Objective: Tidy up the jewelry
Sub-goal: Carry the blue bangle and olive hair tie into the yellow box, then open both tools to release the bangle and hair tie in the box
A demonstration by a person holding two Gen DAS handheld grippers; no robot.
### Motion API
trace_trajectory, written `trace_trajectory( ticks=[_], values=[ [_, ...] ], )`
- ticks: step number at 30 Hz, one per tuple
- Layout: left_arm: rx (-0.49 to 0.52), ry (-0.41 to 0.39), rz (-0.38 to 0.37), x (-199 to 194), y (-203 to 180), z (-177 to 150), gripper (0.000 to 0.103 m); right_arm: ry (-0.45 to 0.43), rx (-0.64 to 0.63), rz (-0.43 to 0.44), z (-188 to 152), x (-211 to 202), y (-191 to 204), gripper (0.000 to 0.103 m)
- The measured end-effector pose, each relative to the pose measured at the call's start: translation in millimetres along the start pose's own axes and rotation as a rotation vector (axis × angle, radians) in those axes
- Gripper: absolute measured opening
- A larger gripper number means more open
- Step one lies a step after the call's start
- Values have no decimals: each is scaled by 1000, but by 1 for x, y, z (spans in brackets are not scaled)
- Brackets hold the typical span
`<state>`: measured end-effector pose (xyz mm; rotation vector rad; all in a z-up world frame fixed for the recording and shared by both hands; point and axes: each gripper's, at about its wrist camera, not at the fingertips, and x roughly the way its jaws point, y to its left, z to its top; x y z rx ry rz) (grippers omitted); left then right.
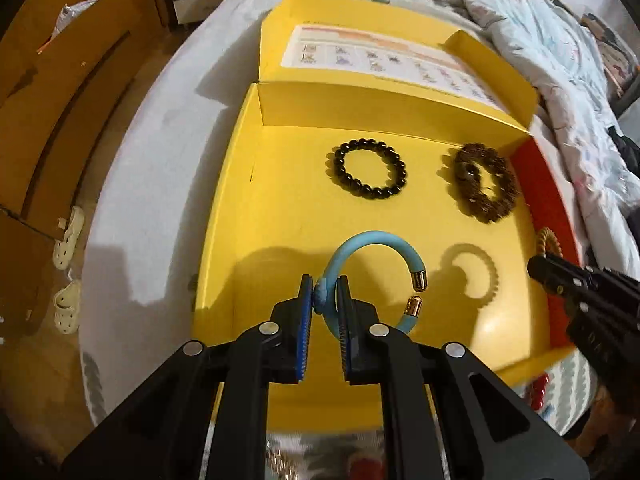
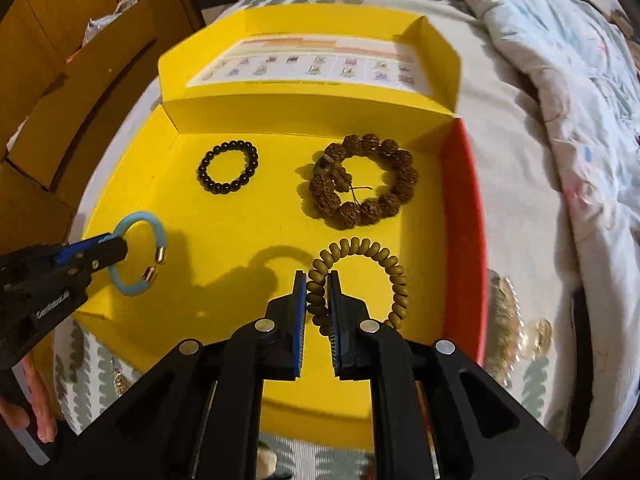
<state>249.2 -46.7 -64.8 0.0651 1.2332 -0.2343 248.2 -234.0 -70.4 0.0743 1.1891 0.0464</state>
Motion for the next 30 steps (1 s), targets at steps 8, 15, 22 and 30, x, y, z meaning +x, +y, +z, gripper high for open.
trace_trajectory(
  ticks=[8,15,22,30],
  values=[
    [4,66,44,37,3,19,12,78,-6,-1,10,32,0,11],
    [8,73,44,50,3,28,12,106,0,-22,14,49,-3,11],
    [28,67,52,58,3,30,13,87,9,-33,17,53,-4,16],
    [29,46,58,45,-3,27,14,72,5,-59,16,42,-5,18]
  ],
)
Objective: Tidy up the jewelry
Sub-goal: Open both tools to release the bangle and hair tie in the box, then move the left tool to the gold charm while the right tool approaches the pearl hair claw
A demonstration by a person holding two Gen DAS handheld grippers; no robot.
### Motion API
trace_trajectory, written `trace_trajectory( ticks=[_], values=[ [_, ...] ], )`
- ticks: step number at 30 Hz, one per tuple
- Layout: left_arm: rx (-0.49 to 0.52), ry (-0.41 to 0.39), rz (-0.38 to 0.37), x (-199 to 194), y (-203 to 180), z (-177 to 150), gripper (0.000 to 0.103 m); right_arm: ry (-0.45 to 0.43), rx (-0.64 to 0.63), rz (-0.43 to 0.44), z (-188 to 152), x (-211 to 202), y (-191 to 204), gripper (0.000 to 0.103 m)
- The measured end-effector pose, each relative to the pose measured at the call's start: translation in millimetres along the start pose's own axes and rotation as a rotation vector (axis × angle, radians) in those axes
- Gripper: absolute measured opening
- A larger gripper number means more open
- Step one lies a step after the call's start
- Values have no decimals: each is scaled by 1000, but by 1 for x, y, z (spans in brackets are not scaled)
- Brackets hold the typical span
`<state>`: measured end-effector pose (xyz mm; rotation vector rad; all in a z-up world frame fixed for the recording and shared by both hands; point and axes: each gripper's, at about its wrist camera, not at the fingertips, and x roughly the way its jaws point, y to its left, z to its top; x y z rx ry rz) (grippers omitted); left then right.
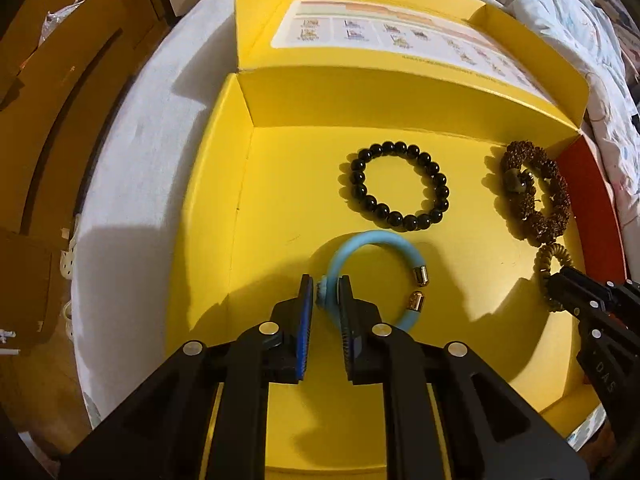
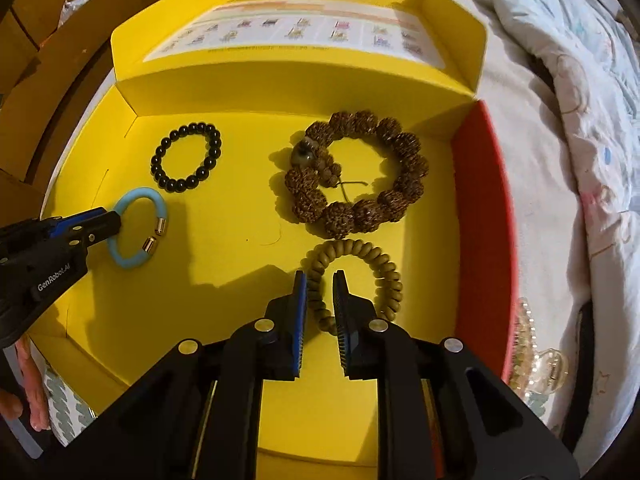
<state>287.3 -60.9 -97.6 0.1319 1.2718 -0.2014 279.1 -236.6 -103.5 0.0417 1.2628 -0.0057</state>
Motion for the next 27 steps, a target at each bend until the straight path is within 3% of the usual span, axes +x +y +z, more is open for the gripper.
trace_trajectory(
  ticks=[6,12,16,27],
  values=[
    [-11,-37,-2,-20,4,-2,19,-66,4,-7,-4,-29,-5,19],
    [-19,-77,-18,-52,12,-25,19,-139,18,35,-24,-74,-10,20],
    [-23,-123,-45,-78,19,-54,25,-197,55,89,-54,-107,-16,20],
    [-41,-178,-35,-97,32,-128,27,-228,139,48,-131,-130,-54,20]
  ],
)
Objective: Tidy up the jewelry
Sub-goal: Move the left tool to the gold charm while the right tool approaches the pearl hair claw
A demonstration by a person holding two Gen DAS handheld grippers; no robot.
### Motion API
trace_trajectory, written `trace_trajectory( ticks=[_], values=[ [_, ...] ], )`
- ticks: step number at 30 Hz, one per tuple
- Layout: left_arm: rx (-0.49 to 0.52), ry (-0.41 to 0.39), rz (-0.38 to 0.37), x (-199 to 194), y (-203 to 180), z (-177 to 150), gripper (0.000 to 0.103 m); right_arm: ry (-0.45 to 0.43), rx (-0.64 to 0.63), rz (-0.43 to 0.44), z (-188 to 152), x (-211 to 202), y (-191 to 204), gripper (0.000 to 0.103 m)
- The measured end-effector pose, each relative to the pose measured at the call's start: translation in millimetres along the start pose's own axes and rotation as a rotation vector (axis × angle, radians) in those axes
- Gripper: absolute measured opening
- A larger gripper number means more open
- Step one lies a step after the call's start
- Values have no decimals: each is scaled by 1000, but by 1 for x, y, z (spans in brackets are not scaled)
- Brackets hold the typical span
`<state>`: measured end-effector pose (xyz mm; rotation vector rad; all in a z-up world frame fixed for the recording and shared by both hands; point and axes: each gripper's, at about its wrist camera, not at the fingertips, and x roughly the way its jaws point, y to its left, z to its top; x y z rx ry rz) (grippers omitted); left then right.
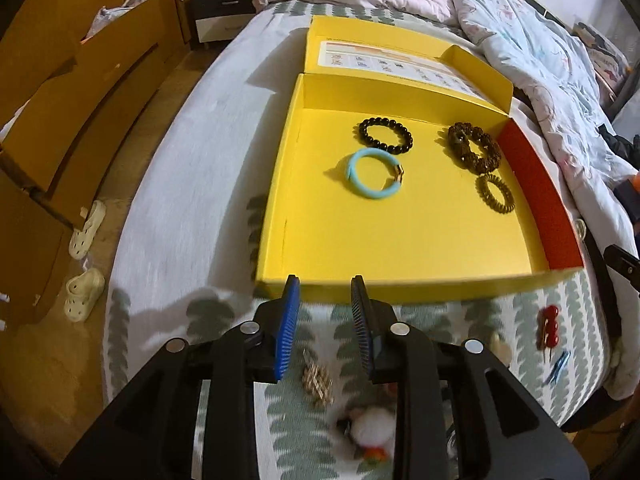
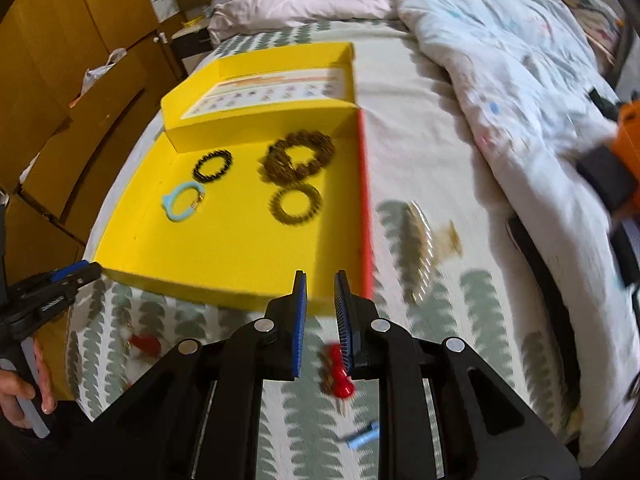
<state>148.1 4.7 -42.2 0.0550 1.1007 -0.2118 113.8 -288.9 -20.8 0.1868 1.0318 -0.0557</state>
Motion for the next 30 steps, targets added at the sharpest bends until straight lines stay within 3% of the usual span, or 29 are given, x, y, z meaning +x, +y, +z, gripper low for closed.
trace_trajectory(
  ticks=[7,16,23,30],
  values=[
    [9,-55,25,-17,5,-26,27,-10,60,-12,-25,-9,-27,20],
    [12,-23,43,-8,13,-47,27,-1,116,-46,-36,-1,-54,20],
    [21,15,39,4,10,-55,27,-9,167,-88,-20,20,-81,20],
    [18,61,21,12,10,-57,27,36,161,-118,2,55,-91,21]
  ],
)
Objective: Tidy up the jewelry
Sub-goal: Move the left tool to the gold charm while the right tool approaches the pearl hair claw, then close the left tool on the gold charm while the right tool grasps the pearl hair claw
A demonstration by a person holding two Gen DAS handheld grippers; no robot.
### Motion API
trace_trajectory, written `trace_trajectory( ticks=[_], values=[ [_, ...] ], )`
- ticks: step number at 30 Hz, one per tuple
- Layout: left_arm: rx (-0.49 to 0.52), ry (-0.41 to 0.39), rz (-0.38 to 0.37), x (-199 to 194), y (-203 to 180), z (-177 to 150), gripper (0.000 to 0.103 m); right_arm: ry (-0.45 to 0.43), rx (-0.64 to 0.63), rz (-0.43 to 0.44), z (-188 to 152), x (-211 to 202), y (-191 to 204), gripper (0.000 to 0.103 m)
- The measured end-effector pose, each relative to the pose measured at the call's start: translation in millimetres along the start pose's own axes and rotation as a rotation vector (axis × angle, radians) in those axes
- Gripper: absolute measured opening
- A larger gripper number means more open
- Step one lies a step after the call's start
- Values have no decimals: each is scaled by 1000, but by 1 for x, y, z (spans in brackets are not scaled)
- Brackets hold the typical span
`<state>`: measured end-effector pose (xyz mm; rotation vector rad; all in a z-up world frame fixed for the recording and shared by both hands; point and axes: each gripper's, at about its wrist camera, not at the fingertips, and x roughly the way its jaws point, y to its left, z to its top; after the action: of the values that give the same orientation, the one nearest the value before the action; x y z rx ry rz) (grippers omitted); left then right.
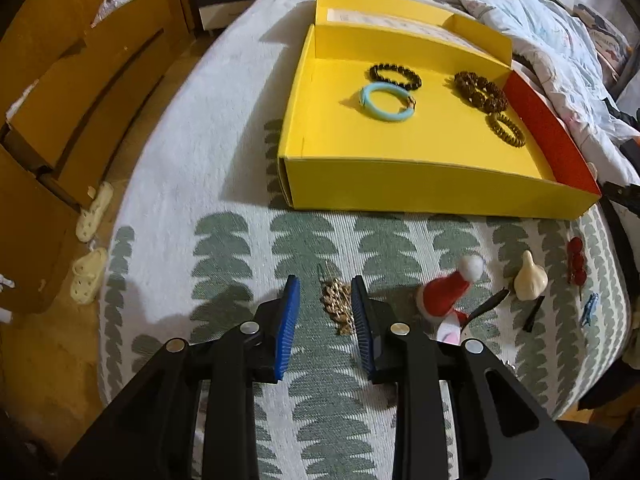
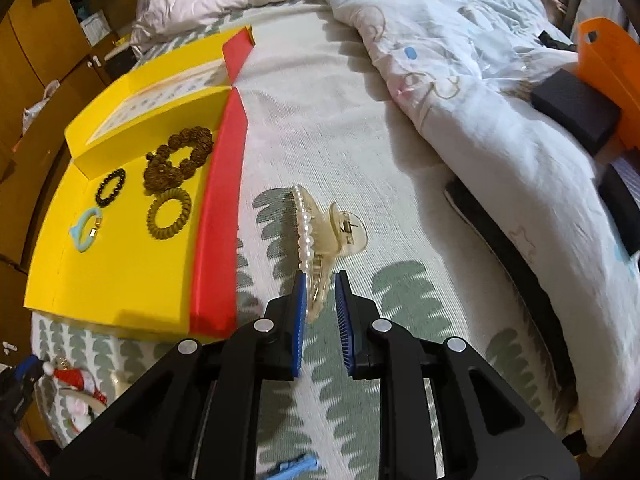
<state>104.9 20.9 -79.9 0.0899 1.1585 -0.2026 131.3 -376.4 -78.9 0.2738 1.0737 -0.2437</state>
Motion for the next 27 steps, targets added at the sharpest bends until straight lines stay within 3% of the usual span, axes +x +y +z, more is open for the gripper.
trace_trajectory(
  ticks=[6,11,27],
  values=[
    [-3,17,-2,2,3,0,27,55,-21,-12,4,20,8,23],
    [-5,39,3,10,4,1,32,55,-28,-38,7,26,8,54],
    [-9,136,-13,42,-8,2,32,91,1,-20,14,42,4,54]
  ],
)
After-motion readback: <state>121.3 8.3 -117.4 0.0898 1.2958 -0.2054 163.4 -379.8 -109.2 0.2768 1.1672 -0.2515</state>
